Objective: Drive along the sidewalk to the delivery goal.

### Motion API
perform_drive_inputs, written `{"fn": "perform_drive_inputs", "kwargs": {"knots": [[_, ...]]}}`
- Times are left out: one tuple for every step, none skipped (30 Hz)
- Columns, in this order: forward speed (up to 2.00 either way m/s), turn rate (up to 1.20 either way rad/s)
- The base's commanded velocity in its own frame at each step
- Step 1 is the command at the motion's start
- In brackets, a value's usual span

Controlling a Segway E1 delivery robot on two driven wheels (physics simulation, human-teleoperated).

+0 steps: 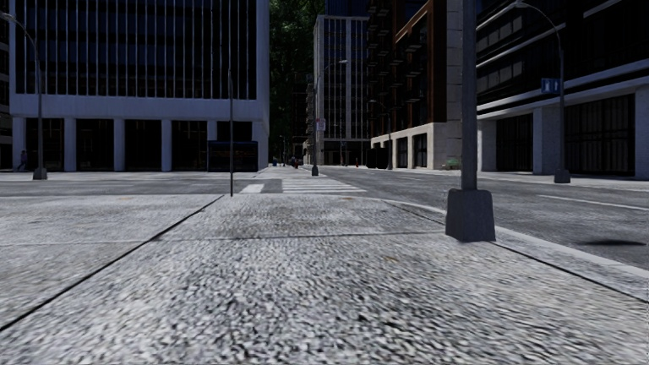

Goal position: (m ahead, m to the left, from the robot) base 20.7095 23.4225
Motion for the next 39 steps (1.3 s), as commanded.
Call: {"fn": "perform_drive_inputs", "kwargs": {"knots": [[2.00,0.00],[2.00,0.00],[2.00,0.00],[2.00,0.00],[2.00,0.00],[2.00,0.00],[2.00,0.00],[2.00,0.00],[2.00,0.00],[2.00,0.00],[2.00,0.00],[2.00,0.00],[2.00,0.00],[2.00,0.00],[2.00,0.00],[2.00,0.00],[2.00,0.00],[2.00,0.00],[2.00,0.00],[2.00,0.00],[2.00,0.00],[2.00,0.00],[2.00,0.00],[2.00,0.00],[2.00,0.00],[2.00,0.00],[2.00,0.00],[2.00,0.00],[2.00,0.00],[2.00,0.00],[2.00,0.00],[2.00,0.00],[2.00,0.00],[2.00,0.00],[2.00,0.00],[2.00,0.00],[2.00,0.00],[2.00,0.00],[2.00,0.00]]}}
